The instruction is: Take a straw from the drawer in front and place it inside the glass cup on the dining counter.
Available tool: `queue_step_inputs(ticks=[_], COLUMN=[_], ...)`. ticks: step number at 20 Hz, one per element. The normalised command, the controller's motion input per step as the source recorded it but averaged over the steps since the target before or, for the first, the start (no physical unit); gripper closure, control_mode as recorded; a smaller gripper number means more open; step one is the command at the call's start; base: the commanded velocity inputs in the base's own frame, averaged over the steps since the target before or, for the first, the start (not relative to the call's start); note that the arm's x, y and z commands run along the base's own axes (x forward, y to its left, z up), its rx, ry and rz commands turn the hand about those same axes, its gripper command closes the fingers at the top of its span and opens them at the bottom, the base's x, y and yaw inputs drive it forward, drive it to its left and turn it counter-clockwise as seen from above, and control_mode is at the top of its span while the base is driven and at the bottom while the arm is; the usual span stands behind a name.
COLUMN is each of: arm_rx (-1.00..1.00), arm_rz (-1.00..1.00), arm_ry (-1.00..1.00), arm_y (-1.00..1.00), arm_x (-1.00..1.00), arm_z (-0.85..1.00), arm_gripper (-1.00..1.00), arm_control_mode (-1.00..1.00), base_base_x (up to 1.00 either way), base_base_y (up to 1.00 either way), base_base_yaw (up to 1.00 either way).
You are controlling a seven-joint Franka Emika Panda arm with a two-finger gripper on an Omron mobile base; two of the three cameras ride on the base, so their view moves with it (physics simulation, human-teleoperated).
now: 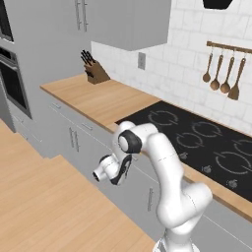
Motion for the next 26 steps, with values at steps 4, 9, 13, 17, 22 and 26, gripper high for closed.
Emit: queue_step_inputs(ticks=[4,9,13,17,22,26], arm_rx=[0.01,0.03,0.09,0.11,0.11,0.08], arm_rz=[0.05,0.06,0.05,0.05,0.02,0.00], arm_ry=[0.00,0.00,0.01,0.01,0.00,0.00], arm_y=[-0.07,-0.01,-0.15,-0.02,0.15,0.58], arm_x=[0.47,0.49,0.17,0.00,-0.25,-0.55], arm_z=[-0.36,-0.27,-0.04,-0.01,0.00,0.00], arm_gripper=[-1.00,-1.00,1.00,1.00,1.00,1.00], arm_control_mode=[-1.00,-1.00,-1.00,-1.00,-1.00,-1.00], base_base_x=[0.00,0.00,0.00,0.00,0.00,0.00], base_base_y=[0.00,0.00,0.00,0.00,0.00,0.00], base_base_yaw=[0.00,0.00,0.00,0.00,0.00,0.00])
